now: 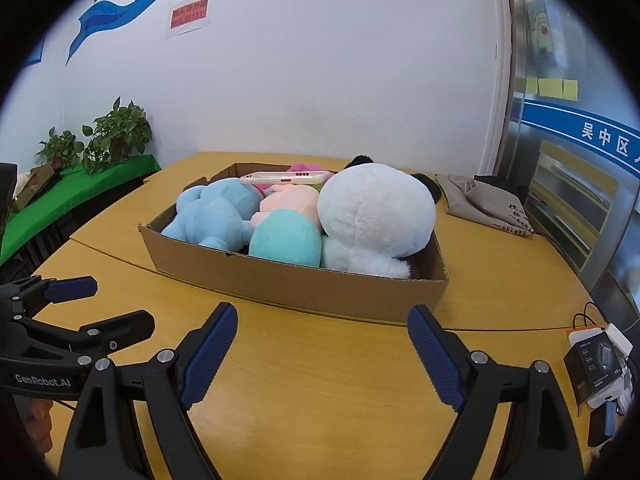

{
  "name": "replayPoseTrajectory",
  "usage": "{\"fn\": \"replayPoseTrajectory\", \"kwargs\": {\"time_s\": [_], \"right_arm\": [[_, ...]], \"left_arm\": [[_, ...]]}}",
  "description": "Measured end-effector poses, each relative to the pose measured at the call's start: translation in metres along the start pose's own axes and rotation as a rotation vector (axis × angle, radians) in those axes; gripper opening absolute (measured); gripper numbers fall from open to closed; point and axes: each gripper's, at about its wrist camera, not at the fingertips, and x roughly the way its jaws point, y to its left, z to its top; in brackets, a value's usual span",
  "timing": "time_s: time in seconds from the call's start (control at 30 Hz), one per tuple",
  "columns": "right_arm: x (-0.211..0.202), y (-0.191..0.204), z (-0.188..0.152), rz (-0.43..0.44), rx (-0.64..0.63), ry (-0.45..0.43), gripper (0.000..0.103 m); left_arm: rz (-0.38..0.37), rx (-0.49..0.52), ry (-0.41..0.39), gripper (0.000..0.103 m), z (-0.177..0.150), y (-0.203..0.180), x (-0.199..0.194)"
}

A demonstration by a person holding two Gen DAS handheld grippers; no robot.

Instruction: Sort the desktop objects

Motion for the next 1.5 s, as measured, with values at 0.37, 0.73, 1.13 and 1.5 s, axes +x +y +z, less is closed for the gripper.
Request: {"fn": "replayPoseTrajectory", "kwargs": {"time_s": [0.37, 0.73, 1.13, 1.5], "right_arm": [[-0.006, 0.004, -0.001, -0.003, -0.015, 0.004, 0.087], [0.004, 0.007, -0.002, -0.007, -0.019, 0.018, 0.087], [0.009, 0.001, -0.003, -0.013, -0.018, 0.025, 0.087], [0.009, -0.003, -0.005, -0.017, -0.013, 0.025, 0.087]], "left_arm": [[-0.008, -0.013, -0.012, 0.103, 0.001, 0.003, -0.003], [-0.003, -0.001, -0.014, 0.103, 0.002, 0.004, 0.001], [0.012, -0.001, -0.016, 0.103, 0.004, 0.003, 0.003], [0.010, 0.002, 0.003, 0.103, 0.002, -0.002, 0.007]]}}
